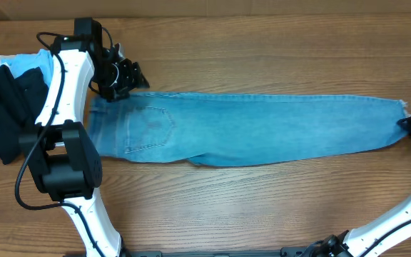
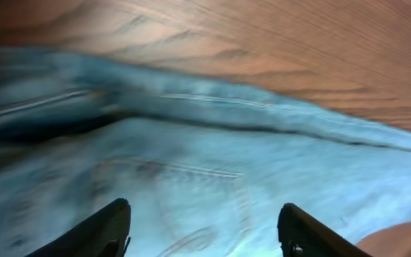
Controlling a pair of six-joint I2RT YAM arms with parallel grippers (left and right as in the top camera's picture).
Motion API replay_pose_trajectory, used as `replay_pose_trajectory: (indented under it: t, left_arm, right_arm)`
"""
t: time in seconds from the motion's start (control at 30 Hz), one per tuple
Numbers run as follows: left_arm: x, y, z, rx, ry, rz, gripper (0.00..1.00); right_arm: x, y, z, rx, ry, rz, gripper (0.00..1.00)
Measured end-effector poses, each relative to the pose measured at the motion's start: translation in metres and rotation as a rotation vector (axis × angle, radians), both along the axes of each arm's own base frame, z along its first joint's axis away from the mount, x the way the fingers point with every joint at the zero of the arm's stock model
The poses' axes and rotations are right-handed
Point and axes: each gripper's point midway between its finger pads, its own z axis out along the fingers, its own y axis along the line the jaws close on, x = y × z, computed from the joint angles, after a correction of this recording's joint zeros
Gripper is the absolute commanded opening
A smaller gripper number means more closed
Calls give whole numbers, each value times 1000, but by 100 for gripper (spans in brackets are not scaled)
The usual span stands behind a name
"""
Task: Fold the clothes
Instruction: 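Lift the leg hems with the right gripper and carry them left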
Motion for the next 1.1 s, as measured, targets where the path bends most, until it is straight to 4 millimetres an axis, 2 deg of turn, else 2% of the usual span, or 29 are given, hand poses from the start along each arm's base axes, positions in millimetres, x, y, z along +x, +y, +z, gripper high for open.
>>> replay_pose_trajectory:
  t: [0.1,0.17,0.27,0.33,0.43,0.5,0.57,0.7,0.87,1.03,1.1]
  left_arm:
    - [-4,9,5,59,22,7,66]
    - [-7,18,7,112,37,16,67]
    - [-10,30,6,176,55,35,68]
    - [-11,35,5,202,63,47,68]
    - [-12,42,4,223,70,64,68]
    - [-12,43,4,232,71,67,69]
    - [-13,45,4,239,72,70,69]
    - [-13,46,4,245,72,71,70]
    - [-13,46,4,246,72,71,73]
    - [-13,46,4,246,72,71,73]
    - [-13,46,4,246,72,71,74]
  right_arm:
    - [1,-18,28,-30,-7,-36,4]
    - [2,-24,50,-49,-13,-47,4]
    - [7,-15,84,-82,-25,-26,4]
    - [16,5,103,-112,-29,22,4]
    - [34,56,121,-133,-10,136,4]
    - [46,101,124,-129,12,238,4]
    - [55,155,122,-113,48,359,4]
    - [62,243,118,-116,98,546,4]
    - [62,340,115,-178,126,715,4]
    - [53,409,113,-247,121,816,4]
    - [49,428,112,-264,116,840,4]
